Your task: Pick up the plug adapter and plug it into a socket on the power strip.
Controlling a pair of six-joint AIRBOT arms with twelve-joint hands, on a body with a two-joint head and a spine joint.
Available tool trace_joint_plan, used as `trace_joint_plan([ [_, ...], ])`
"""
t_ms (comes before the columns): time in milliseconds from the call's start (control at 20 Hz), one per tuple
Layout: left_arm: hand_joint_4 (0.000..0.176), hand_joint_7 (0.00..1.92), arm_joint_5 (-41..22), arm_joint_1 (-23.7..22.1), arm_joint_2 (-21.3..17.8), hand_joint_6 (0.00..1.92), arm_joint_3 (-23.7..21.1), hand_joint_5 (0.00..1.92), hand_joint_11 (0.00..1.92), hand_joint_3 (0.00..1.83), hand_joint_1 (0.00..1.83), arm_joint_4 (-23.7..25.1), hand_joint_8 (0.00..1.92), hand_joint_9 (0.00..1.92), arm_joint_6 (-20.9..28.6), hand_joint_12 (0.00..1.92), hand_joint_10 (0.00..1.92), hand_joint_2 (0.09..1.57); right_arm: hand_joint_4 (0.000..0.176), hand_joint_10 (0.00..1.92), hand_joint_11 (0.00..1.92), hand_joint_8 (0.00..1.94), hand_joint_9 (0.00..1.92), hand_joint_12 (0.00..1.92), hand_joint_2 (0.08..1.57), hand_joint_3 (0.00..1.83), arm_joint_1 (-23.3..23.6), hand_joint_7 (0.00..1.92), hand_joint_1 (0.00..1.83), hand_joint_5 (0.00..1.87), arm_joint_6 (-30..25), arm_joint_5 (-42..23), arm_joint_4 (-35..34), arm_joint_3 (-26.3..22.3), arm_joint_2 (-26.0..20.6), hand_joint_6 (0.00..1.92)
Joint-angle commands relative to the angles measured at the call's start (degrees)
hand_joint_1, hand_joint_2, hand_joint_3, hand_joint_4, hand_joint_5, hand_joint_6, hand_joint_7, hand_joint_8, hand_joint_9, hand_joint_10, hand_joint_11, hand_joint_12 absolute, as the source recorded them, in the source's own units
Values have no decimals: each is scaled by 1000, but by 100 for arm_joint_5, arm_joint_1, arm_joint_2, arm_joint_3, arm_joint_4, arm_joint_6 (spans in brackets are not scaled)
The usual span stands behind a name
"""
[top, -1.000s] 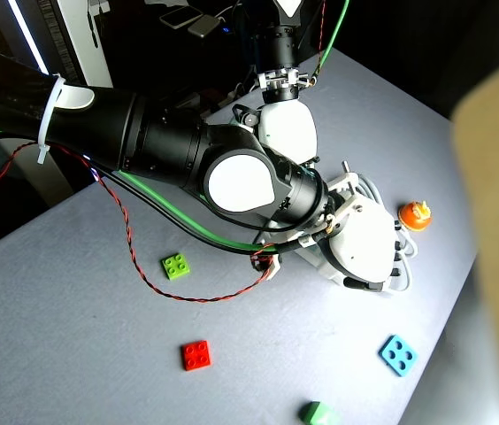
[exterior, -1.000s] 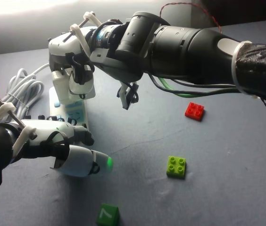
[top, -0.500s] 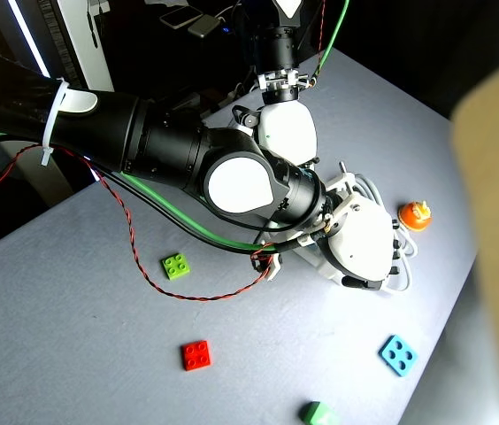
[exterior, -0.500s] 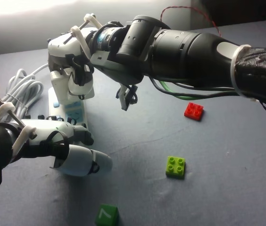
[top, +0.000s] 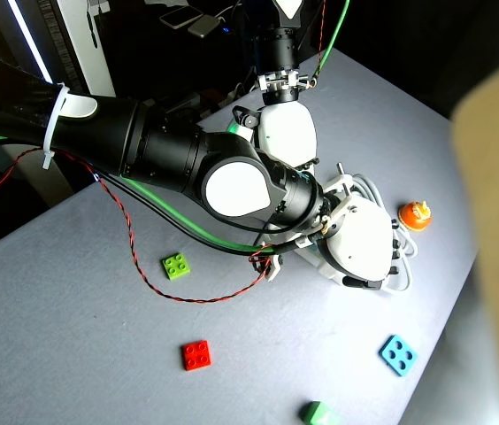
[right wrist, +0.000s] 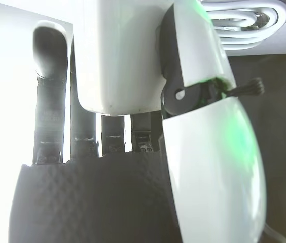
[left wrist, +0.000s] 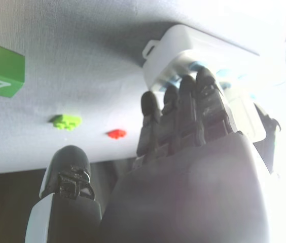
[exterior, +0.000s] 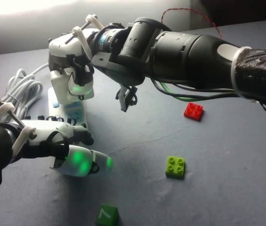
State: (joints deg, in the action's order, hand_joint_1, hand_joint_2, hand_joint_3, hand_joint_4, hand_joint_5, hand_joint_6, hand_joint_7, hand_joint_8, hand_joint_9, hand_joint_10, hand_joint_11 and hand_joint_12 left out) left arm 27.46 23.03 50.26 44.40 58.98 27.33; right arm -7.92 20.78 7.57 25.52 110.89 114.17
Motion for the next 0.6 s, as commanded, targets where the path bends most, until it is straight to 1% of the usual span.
trace_joint_plan([
  [0, 0, 60, -14, -10, 38, 0, 45, 56, 0, 1, 0, 56, 0, 39, 31, 109, 0, 1254, 0, 1473, 676, 1267, 784, 1611, 1179, 1, -116, 848, 1357, 824, -49, -204, -27, -24, 30, 1017],
  [50, 0, 76, -14, -11, 37, 3, 49, 79, 0, 0, 12, 56, 2, 57, 31, 146, 3, 1252, 0, 1482, 666, 1268, 778, 1610, 1181, 1, -118, 848, 1358, 822, -52, -203, -28, -25, 11, 1014],
  [100, 0, 68, -14, -11, 37, 2, 54, 67, 0, 1, 2, 56, 2, 49, 31, 115, 3, 1255, 0, 1468, 670, 1251, 789, 1602, 1176, 0, -118, 858, 1359, 834, -49, -194, -28, -25, -5, 998],
  [200, 0, 52, -10, -7, 37, 0, 57, 44, 0, 0, 0, 57, 1, 31, 31, 83, 1, 1254, 0, 1496, 655, 1292, 773, 1629, 1188, 1, -96, 832, 1355, 805, -22, -177, -28, -26, -26, 1039],
  [250, 0, 48, -10, 3, 36, 0, 57, 36, 0, 0, 0, 57, 0, 27, 31, 76, 0, 1253, 0, 1489, 662, 1278, 776, 1623, 1183, 0, -77, 842, 1357, 825, -19, -187, -28, -26, -39, 1007],
  [350, 0, 42, -11, 5, 29, 2, 52, 37, 2, 0, 0, 61, 2, 27, 31, 73, 4, 1249, 0, 1467, 666, 1237, 788, 1607, 1170, 0, -55, 866, 1360, 861, -13, -210, -28, -26, -52, 960],
  [450, 0, 57, -12, 1, 28, 1, 54, 50, 0, 2, 0, 73, 1, 43, 31, 119, 1, 1251, 0, 1464, 673, 1230, 790, 1597, 1170, 0, -45, 870, 1361, 858, 41, -233, -28, -26, -59, 968],
  [550, 0, 41, -11, -7, 29, 3, 59, 30, 0, 1, 0, 74, 3, 29, 31, 83, 1, 1249, 0, 1461, 684, 1230, 797, 1587, 1170, 0, -41, 866, 1361, 848, 71, -235, -28, -26, -64, 983],
])
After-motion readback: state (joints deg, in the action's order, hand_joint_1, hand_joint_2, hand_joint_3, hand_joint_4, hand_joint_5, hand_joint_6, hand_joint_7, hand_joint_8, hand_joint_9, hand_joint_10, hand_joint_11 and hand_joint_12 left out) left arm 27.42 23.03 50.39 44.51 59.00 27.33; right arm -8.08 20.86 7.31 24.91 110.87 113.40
